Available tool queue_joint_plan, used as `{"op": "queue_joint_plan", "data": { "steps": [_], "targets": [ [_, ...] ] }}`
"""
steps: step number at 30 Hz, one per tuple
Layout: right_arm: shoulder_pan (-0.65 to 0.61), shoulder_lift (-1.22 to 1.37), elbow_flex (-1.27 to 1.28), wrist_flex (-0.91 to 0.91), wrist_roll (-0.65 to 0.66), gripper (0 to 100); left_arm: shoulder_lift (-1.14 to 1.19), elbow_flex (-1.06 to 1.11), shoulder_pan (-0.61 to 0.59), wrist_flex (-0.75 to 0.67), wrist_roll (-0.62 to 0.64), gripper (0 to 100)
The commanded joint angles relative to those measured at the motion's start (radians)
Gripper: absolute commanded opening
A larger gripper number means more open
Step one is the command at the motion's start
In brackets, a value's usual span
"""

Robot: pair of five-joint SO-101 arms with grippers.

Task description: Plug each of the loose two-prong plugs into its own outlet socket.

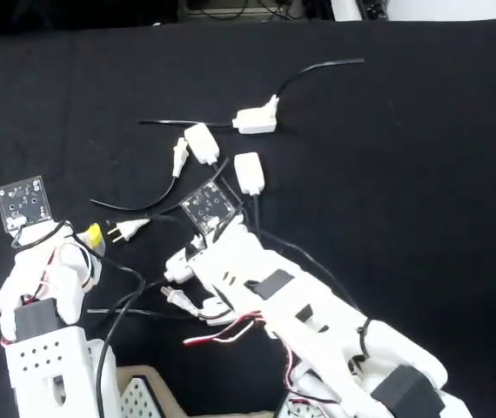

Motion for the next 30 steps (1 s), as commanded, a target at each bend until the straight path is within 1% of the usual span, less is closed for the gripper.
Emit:
{"op": "queue_joint_plan", "data": {
  "steps": [1,5,9,11,14,17,21,24,30],
  "targets": [
    [-0.025,0.008,-0.021,0.087,0.014,1.2,-0.002,-0.001,-0.004,-0.006,0.008,24],
    [-0.044,0.077,-0.074,0.126,0.012,1.2,-0.002,0.001,-0.002,-0.008,0.008,24],
    [-0.046,0.145,-0.15,0.203,0.011,1.2,-0.002,0.001,-0.002,-0.008,0.008,24],
    [-0.046,0.16,-0.17,0.241,0.011,1.2,-0.002,0.002,-0.002,-0.008,0.008,24],
    [-0.051,0.159,-0.173,0.252,0.011,1.6,-0.002,0.002,-0.002,-0.008,0.008,24],
    [-0.051,0.125,-0.174,0.256,0.011,3.6,-0.002,0.002,-0.002,-0.008,0.008,24],
    [-0.051,0.044,-0.168,0.296,0.006,14.1,-0.002,0.002,-0.002,-0.008,0.008,24],
    [-0.051,-0.013,-0.18,0.347,0.005,14.5,-0.002,0.004,-0.002,-0.012,0.008,24],
    [-0.051,-0.085,-0.182,0.347,-0.028,14.5,-0.002,0.005,-0.002,-0.023,0.008,24]
  ]
}}
